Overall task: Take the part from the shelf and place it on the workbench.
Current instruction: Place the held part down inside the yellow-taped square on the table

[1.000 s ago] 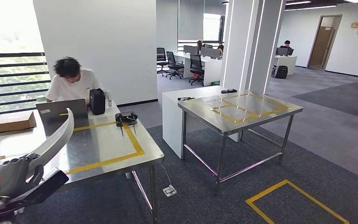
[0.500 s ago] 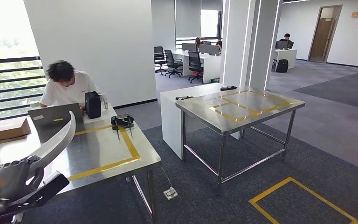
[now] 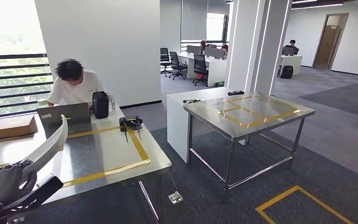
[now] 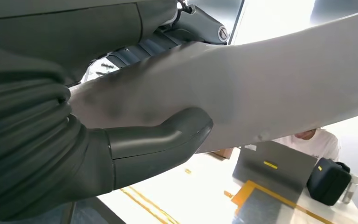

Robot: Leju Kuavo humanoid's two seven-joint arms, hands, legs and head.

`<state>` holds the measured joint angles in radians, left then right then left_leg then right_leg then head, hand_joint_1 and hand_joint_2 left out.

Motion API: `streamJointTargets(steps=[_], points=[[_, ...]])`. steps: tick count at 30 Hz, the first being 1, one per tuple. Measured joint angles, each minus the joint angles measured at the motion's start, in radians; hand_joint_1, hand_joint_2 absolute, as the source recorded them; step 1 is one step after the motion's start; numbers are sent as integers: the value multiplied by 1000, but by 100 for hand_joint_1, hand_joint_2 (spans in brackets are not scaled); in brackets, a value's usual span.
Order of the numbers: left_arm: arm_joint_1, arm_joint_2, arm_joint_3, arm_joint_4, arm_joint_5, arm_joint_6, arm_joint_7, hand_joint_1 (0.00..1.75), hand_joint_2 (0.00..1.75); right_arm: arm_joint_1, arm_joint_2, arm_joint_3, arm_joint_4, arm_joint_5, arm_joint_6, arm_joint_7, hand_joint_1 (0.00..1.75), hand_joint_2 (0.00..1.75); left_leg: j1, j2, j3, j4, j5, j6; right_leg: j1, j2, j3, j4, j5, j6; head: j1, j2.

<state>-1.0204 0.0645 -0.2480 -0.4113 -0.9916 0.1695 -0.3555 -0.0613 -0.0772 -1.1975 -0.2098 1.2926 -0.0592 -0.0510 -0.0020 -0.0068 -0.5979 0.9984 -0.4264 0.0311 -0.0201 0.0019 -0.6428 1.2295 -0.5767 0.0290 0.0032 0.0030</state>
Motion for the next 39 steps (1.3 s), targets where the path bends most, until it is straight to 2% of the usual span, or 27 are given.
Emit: streamJointTargets(steps=[1, 2, 3, 4, 5, 6, 7, 8, 9, 11, 13, 16, 17, 18, 19, 21, 23, 26, 28, 29, 31, 32, 33, 34, 36, 38, 39], points=[[2, 0, 0, 0, -2, -1, 0, 157, 175, 0, 0, 0, 0, 1, 0, 0, 0, 0, -1, -1, 3, 1, -6, 1, 0, 0, -40, 56, -21, 1, 1, 0], [5, 0, 0, 0, -4, -3, 0, 157, 175, 1, 0, 0, 0, 2, 0, 0, 0, 0, -1, -3, 8, 3, -12, 1, 0, 0, -68, 83, -24, 2, 1, 0], [7, 0, 0, 0, -4, -4, 0, 157, 175, 1, 0, 0, 0, 3, 0, 0, 0, 0, -1, -4, 15, 6, -19, -1, 0, 0, -76, 70, -2, 1, 1, 0], [7, 0, 0, -1, -5, -5, 0, 157, 175, 2, -1, 0, 0, 3, 0, -1, 0, 0, -1, -4, 22, 8, -27, -3, 0, 0, -65, 20, 40, 0, 2, 0], [8, 0, 0, -3, -6, -5, 0, 157, 175, 2, -2, 0, 0, 3, 0, -2, 0, 0, -1, -5, 30, 11, -36, -7, 0, -1, -43, -54, 92, -1, 2, 0], [7, 0, 0, -4, -7, -5, 0, 157, 175, 3, -2, 0, 0, 3, 0, -4, 0, 0, -1, -4, 37, 14, -45, -12, 1, -2, -22, -120, 124, -3, 2, 0], [6, 0, 0, -6, -8, -6, 0, 157, 175, 2, -3, 0, 0, 3, 0, -4, 0, 0, -3, -5, 41, 15, -52, -17, 3, -3, -5, -169, 143, -8, 1, 0], [6, 0, 0, -7, -8, -7, 1, 157, 175, 2, -2, 0, 0, 3, 1, -4, 0, 0, -4, -5, 44, 16, -57, -23, 4, -3, 5, -197, 149, -14, 0, 0], [5, 1, 0, -8, -8, -8, 2, 157, 175, 3, -2, 0, 0, 3, 2, -4, 0, 0, -6, -6, 46, 17, -59, -29, 6, -3, 8, -202, 141, -21, -1, 0], [5, 2, 0, -12, -9, -9, 3, 157, 175, 3, 0, 0, 0, 3, 2, -4, 0, 0, -7, -6, 47, 26, -62, -40, 4, -1, 20, -208, 143, -35, -1, 0], [3, 3, 0, -15, -10, -9, 2, 157, 175, 2, 0, 0, 0, 3, 2, -5, 0, 0, -5, -2, 13, 92, -77, -50, 1, 0, 36, -211, 136, -47, -3, 0], [3, 4, 0, -15, -11, -9, 2, 157, 175, 2, 1, 0, 0, 3, 2, -4, 0, 0, -3, 1, -104, 275, -144, -59, 0, 2, 54, -212, 119, -55, -6, 0], [5, 4, 0, -14, -11, -10, 3, 157, 175, 2, 1, 0, 0, 4, 2, -2, 0, 0, -3, 1, -133, 308, -150, -59, 1, 3, 61, -212, 112, -55, -6, 0], [7, 4, 0, -14, -13, -11, 4, 157, 175, 3, 1, 0, 0, 5, 3, -1, 0, 0, -3, 1, -146, 306, -135, -56, 1, 4, 70, -212, 105, -55, -7, 0], [7, 4, 0, -14, -14, -12, 5, 157, 175, 3, 1, 0, 0, 6, 3, 1, 0, 0, -4, 1, -139, 265, -98, -51, 3, 4, 81, -212, 98, -55, -7, 0], [4, 4, 0, -15, -20, -18, 8, 157, 175, 3, 4, 0, 0, 7, 4, 4, 0, 0, -10, 1, -93, 123, -1, -34, 5, 5, 104, -212, 81, -52, -7, 0], [-3, 4, 0, -15, -24, -26, 11, 157, 175, 1, 8, 0, 0, 6, 4, 8, 0, 0, -19, 2, -58, 23, 34, -19, 6, 5, 113, -216, 69, -44, -7, 0], [-10, 2, 0, -18, -26, -34, 14, 157, 175, -1, 11, 0, 0, 5, 4, 12, 0, 0, -20, 0, -30, -7, 33, -5, 5, 4, 118, -207, 71, -26, -6, 0], [-14, -1, 0, -18, -26, -36, 15, 157, 175, -4, 11, 0, 0, 6, 4, 12, 0, 0, -16, 1, -9, -15, 29, 4, 4, 3, 98, -155, 65, -17, -4, 0], [-17, -3, 0, -18, -26, -37, 15, 157, 175, -5, 10, 0, 0, 6, 4, 12, 0, 0, -15, 1, -3, -16, 26, 8, 3, 2, 67, -103, 50, -13, -3, 0], [-19, -8, 0, -17, -26, -37, 15, 157, 175, -6, 10, 0, 0, 6, 4, 12, 0, 0, -15, 0, 3, -15, 16, 13, 3, 2, -18, 20, 3, -4, -1, 0], [-17, -10, 0, -16, -27, -37, 14, 157, 175, -6, 10, 0, 0, 6, 4, 12, 0, 0, -15, -2, 7, -13, 9, 13, 2, 2, -54, 58, -13, -1, 0, 0], [-15, -12, 0, -16, -27, -37, 14, 157, 175, -6, 10, 0, 0, 6, 4, 12, 0, 0, -14, -2, 11, -10, 2, 12, 1, 2, -73, 63, -10, 2, 0, 0], [-14, -14, 0, -15, -27, -37, 14, 157, 175, -5, 10, 0, 0, 6, 4, 12, 0, 0, -14, -3, 16, -5, -6, 10, 0, 2, -74, 30, 19, 3, 0, 0], [-13, -16, 0, -14, -27, -36, 14, 157, 175, -4, 10, 0, 0, 6, 5, 13, 0, 0, -12, -3, 27, 7, -25, 3, 0, 0, -37, -101, 111, 1, 1, 0], [-13, -18, 0, -14, -28, -35, 15, 157, 175, -3, 10, 0, 0, 7, 7, 13, 0, 0, -12, -3, 31, 15, -41, -8, 3, -2, -7, -191, 149, -10, 0, 0], [-13, -18, 0, -13, -28, -34, 15, 157, 175, -2, 11, 0, 0, 7, 8, 13, 0, 0, -14, -4, 31, 19, -44, -15, 5, -2, -3, -203, 149, -18, 0, 0]])
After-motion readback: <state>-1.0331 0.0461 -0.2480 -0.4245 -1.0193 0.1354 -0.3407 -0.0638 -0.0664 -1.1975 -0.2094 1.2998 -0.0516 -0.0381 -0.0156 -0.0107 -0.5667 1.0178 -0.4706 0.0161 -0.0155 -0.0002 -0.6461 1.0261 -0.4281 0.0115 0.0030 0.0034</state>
